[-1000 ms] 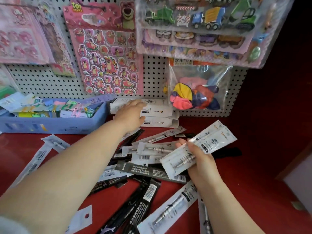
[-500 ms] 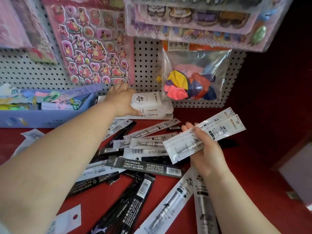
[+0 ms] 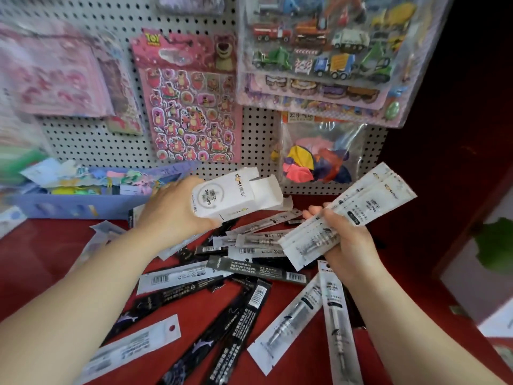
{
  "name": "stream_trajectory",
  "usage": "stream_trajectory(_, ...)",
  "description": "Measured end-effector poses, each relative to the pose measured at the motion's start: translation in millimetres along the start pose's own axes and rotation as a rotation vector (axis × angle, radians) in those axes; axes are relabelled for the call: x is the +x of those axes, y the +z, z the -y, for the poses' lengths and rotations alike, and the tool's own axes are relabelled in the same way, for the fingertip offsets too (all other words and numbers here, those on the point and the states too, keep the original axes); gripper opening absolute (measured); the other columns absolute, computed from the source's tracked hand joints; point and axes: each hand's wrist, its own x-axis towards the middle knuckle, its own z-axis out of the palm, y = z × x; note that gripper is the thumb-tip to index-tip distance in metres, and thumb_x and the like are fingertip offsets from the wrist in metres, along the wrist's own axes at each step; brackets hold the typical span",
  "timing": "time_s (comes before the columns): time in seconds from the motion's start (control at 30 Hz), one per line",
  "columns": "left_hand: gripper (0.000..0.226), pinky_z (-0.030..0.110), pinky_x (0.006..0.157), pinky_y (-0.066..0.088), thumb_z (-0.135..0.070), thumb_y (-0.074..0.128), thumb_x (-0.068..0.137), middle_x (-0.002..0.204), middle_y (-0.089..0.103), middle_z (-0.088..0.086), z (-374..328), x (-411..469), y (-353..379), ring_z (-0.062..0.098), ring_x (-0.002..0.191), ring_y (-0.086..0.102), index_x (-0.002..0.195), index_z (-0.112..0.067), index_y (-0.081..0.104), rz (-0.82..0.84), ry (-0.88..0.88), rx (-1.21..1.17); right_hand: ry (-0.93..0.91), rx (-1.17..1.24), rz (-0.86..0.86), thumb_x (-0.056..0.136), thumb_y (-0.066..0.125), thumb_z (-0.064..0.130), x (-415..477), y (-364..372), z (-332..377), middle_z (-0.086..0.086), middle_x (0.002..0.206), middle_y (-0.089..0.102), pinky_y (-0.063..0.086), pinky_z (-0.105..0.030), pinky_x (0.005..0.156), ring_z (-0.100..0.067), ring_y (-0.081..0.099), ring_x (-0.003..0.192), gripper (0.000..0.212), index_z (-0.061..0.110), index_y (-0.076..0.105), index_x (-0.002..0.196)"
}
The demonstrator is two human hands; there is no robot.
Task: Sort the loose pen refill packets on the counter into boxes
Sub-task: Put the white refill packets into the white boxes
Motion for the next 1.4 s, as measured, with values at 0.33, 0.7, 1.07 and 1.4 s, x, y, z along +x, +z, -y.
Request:
stream_trajectory(0.33,0.073,0.025,0.075,0.032,-0.033,0.08,0.06,0.108,0.048,-0.011,-24.6,-68.7,4.1,0.01,0.099,0.044,0.122,-0.03,0.042,0.083,0.103,-0.116,-0.095,0.19,0.104,0.093,0.038,0.004,-46.9,37.0,40.3,0.002,0.066,0.074,0.057,-0.027,0.071,-0.007,0.071,0.069,0.013,0.011,0.049,0.092)
stream_trajectory(0.7,0.063,0.024,0.078,0.035,-0.032,0.08,0.061,0.09,0.044,-0.029,-43.9,-88.6,9.6,0.007,0.096,0.045,0.108,-0.038,0.039,0.114,0.121,-0.207,-0.146,0.249,-0.026,0.093,0.04,0.005,-48.9,16.0,37.0,0.005,0.064,0.073,0.057,-0.029,0.072,-0.006,0.071,0.068,0.015,0.01,0.052,0.086)
stream_trajectory(1.07,0.071,0.024,0.08,0.027,-0.04,0.076,0.063,0.12,0.049,-0.009,-56.0,-91.9,18.8,0.014,0.114,0.043,0.122,-0.029,0.038,0.063,0.159,-0.001,-0.205,0.338,-0.143,0.094,0.042,0.006,-46.4,-2.2,39.8,0.003,0.065,0.074,0.056,-0.03,0.069,-0.008,0.071,0.067,0.011,0.012,0.051,0.09)
stream_trajectory(1.4,0.068,0.028,0.077,0.031,-0.044,0.078,0.059,0.114,0.059,-0.002,-61.1,-95.0,39.7,0.022,0.11,0.051,0.116,-0.023,0.046,-0.036,0.063,-0.016,-0.162,0.383,-0.275,0.095,0.04,0.005,-52.1,-7.2,25.0,-0.005,0.089,0.061,0.051,-0.033,0.068,-0.013,0.062,0.081,0.013,0.011,0.051,0.089)
